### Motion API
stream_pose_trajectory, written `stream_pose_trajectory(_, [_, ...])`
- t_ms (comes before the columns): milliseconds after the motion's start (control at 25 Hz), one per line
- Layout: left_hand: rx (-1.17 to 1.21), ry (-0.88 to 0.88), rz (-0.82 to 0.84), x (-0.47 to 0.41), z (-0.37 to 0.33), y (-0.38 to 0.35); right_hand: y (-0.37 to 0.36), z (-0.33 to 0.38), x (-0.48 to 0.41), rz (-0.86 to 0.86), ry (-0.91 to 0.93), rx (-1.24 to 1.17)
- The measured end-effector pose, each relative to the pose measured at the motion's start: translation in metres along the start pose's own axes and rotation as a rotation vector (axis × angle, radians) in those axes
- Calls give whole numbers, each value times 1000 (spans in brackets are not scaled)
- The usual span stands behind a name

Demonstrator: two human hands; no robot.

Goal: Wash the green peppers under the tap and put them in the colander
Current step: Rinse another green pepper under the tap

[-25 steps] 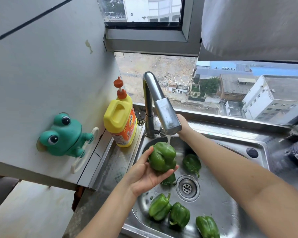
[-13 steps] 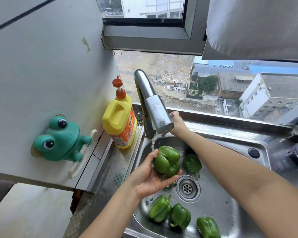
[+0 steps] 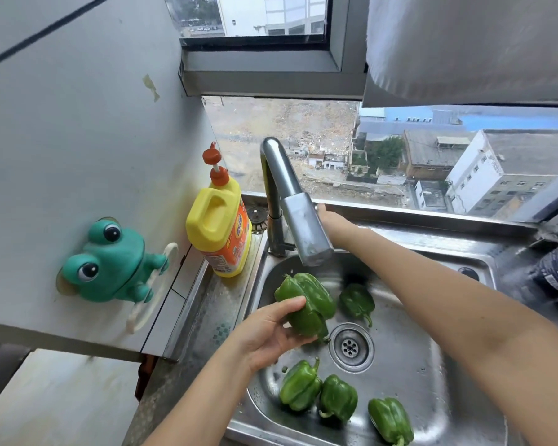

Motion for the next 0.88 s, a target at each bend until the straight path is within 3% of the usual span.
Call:
stream_pose_trajectory(120, [-220, -142, -28, -2, 9, -1, -14, -24, 29, 150, -2, -48])
stream_pose_trajectory(280, [-1069, -461, -235, 3, 26, -8, -27, -53, 96, 320, -12, -14])
stream_pose_trajectory(400, [-1417, -684, -206, 9, 43, -26, -31, -70, 145, 384, -37, -111])
stream_pose_trajectory(560, [-1587, -880, -203, 14, 56, -48, -31, -69, 199, 385, 9, -353])
stream_pose_trajectory(680, [-1572, -1004, -163, 21, 65, -72, -27, -69, 231, 173, -19, -541])
stream_pose_trajectory(880, [-1582, -1160, -92, 28, 71, -101, -13, -64, 266, -72, -82, -588])
Point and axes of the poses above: each hand's wrist, its own x-axis away from the middle knuckle, its own y-axis out of the back of the hand, z = x × y, the point moved 2 cm from there along -x, towards the middle knuckle, and after that the axes turned 2 degrees about x, right-handed, at the moved point
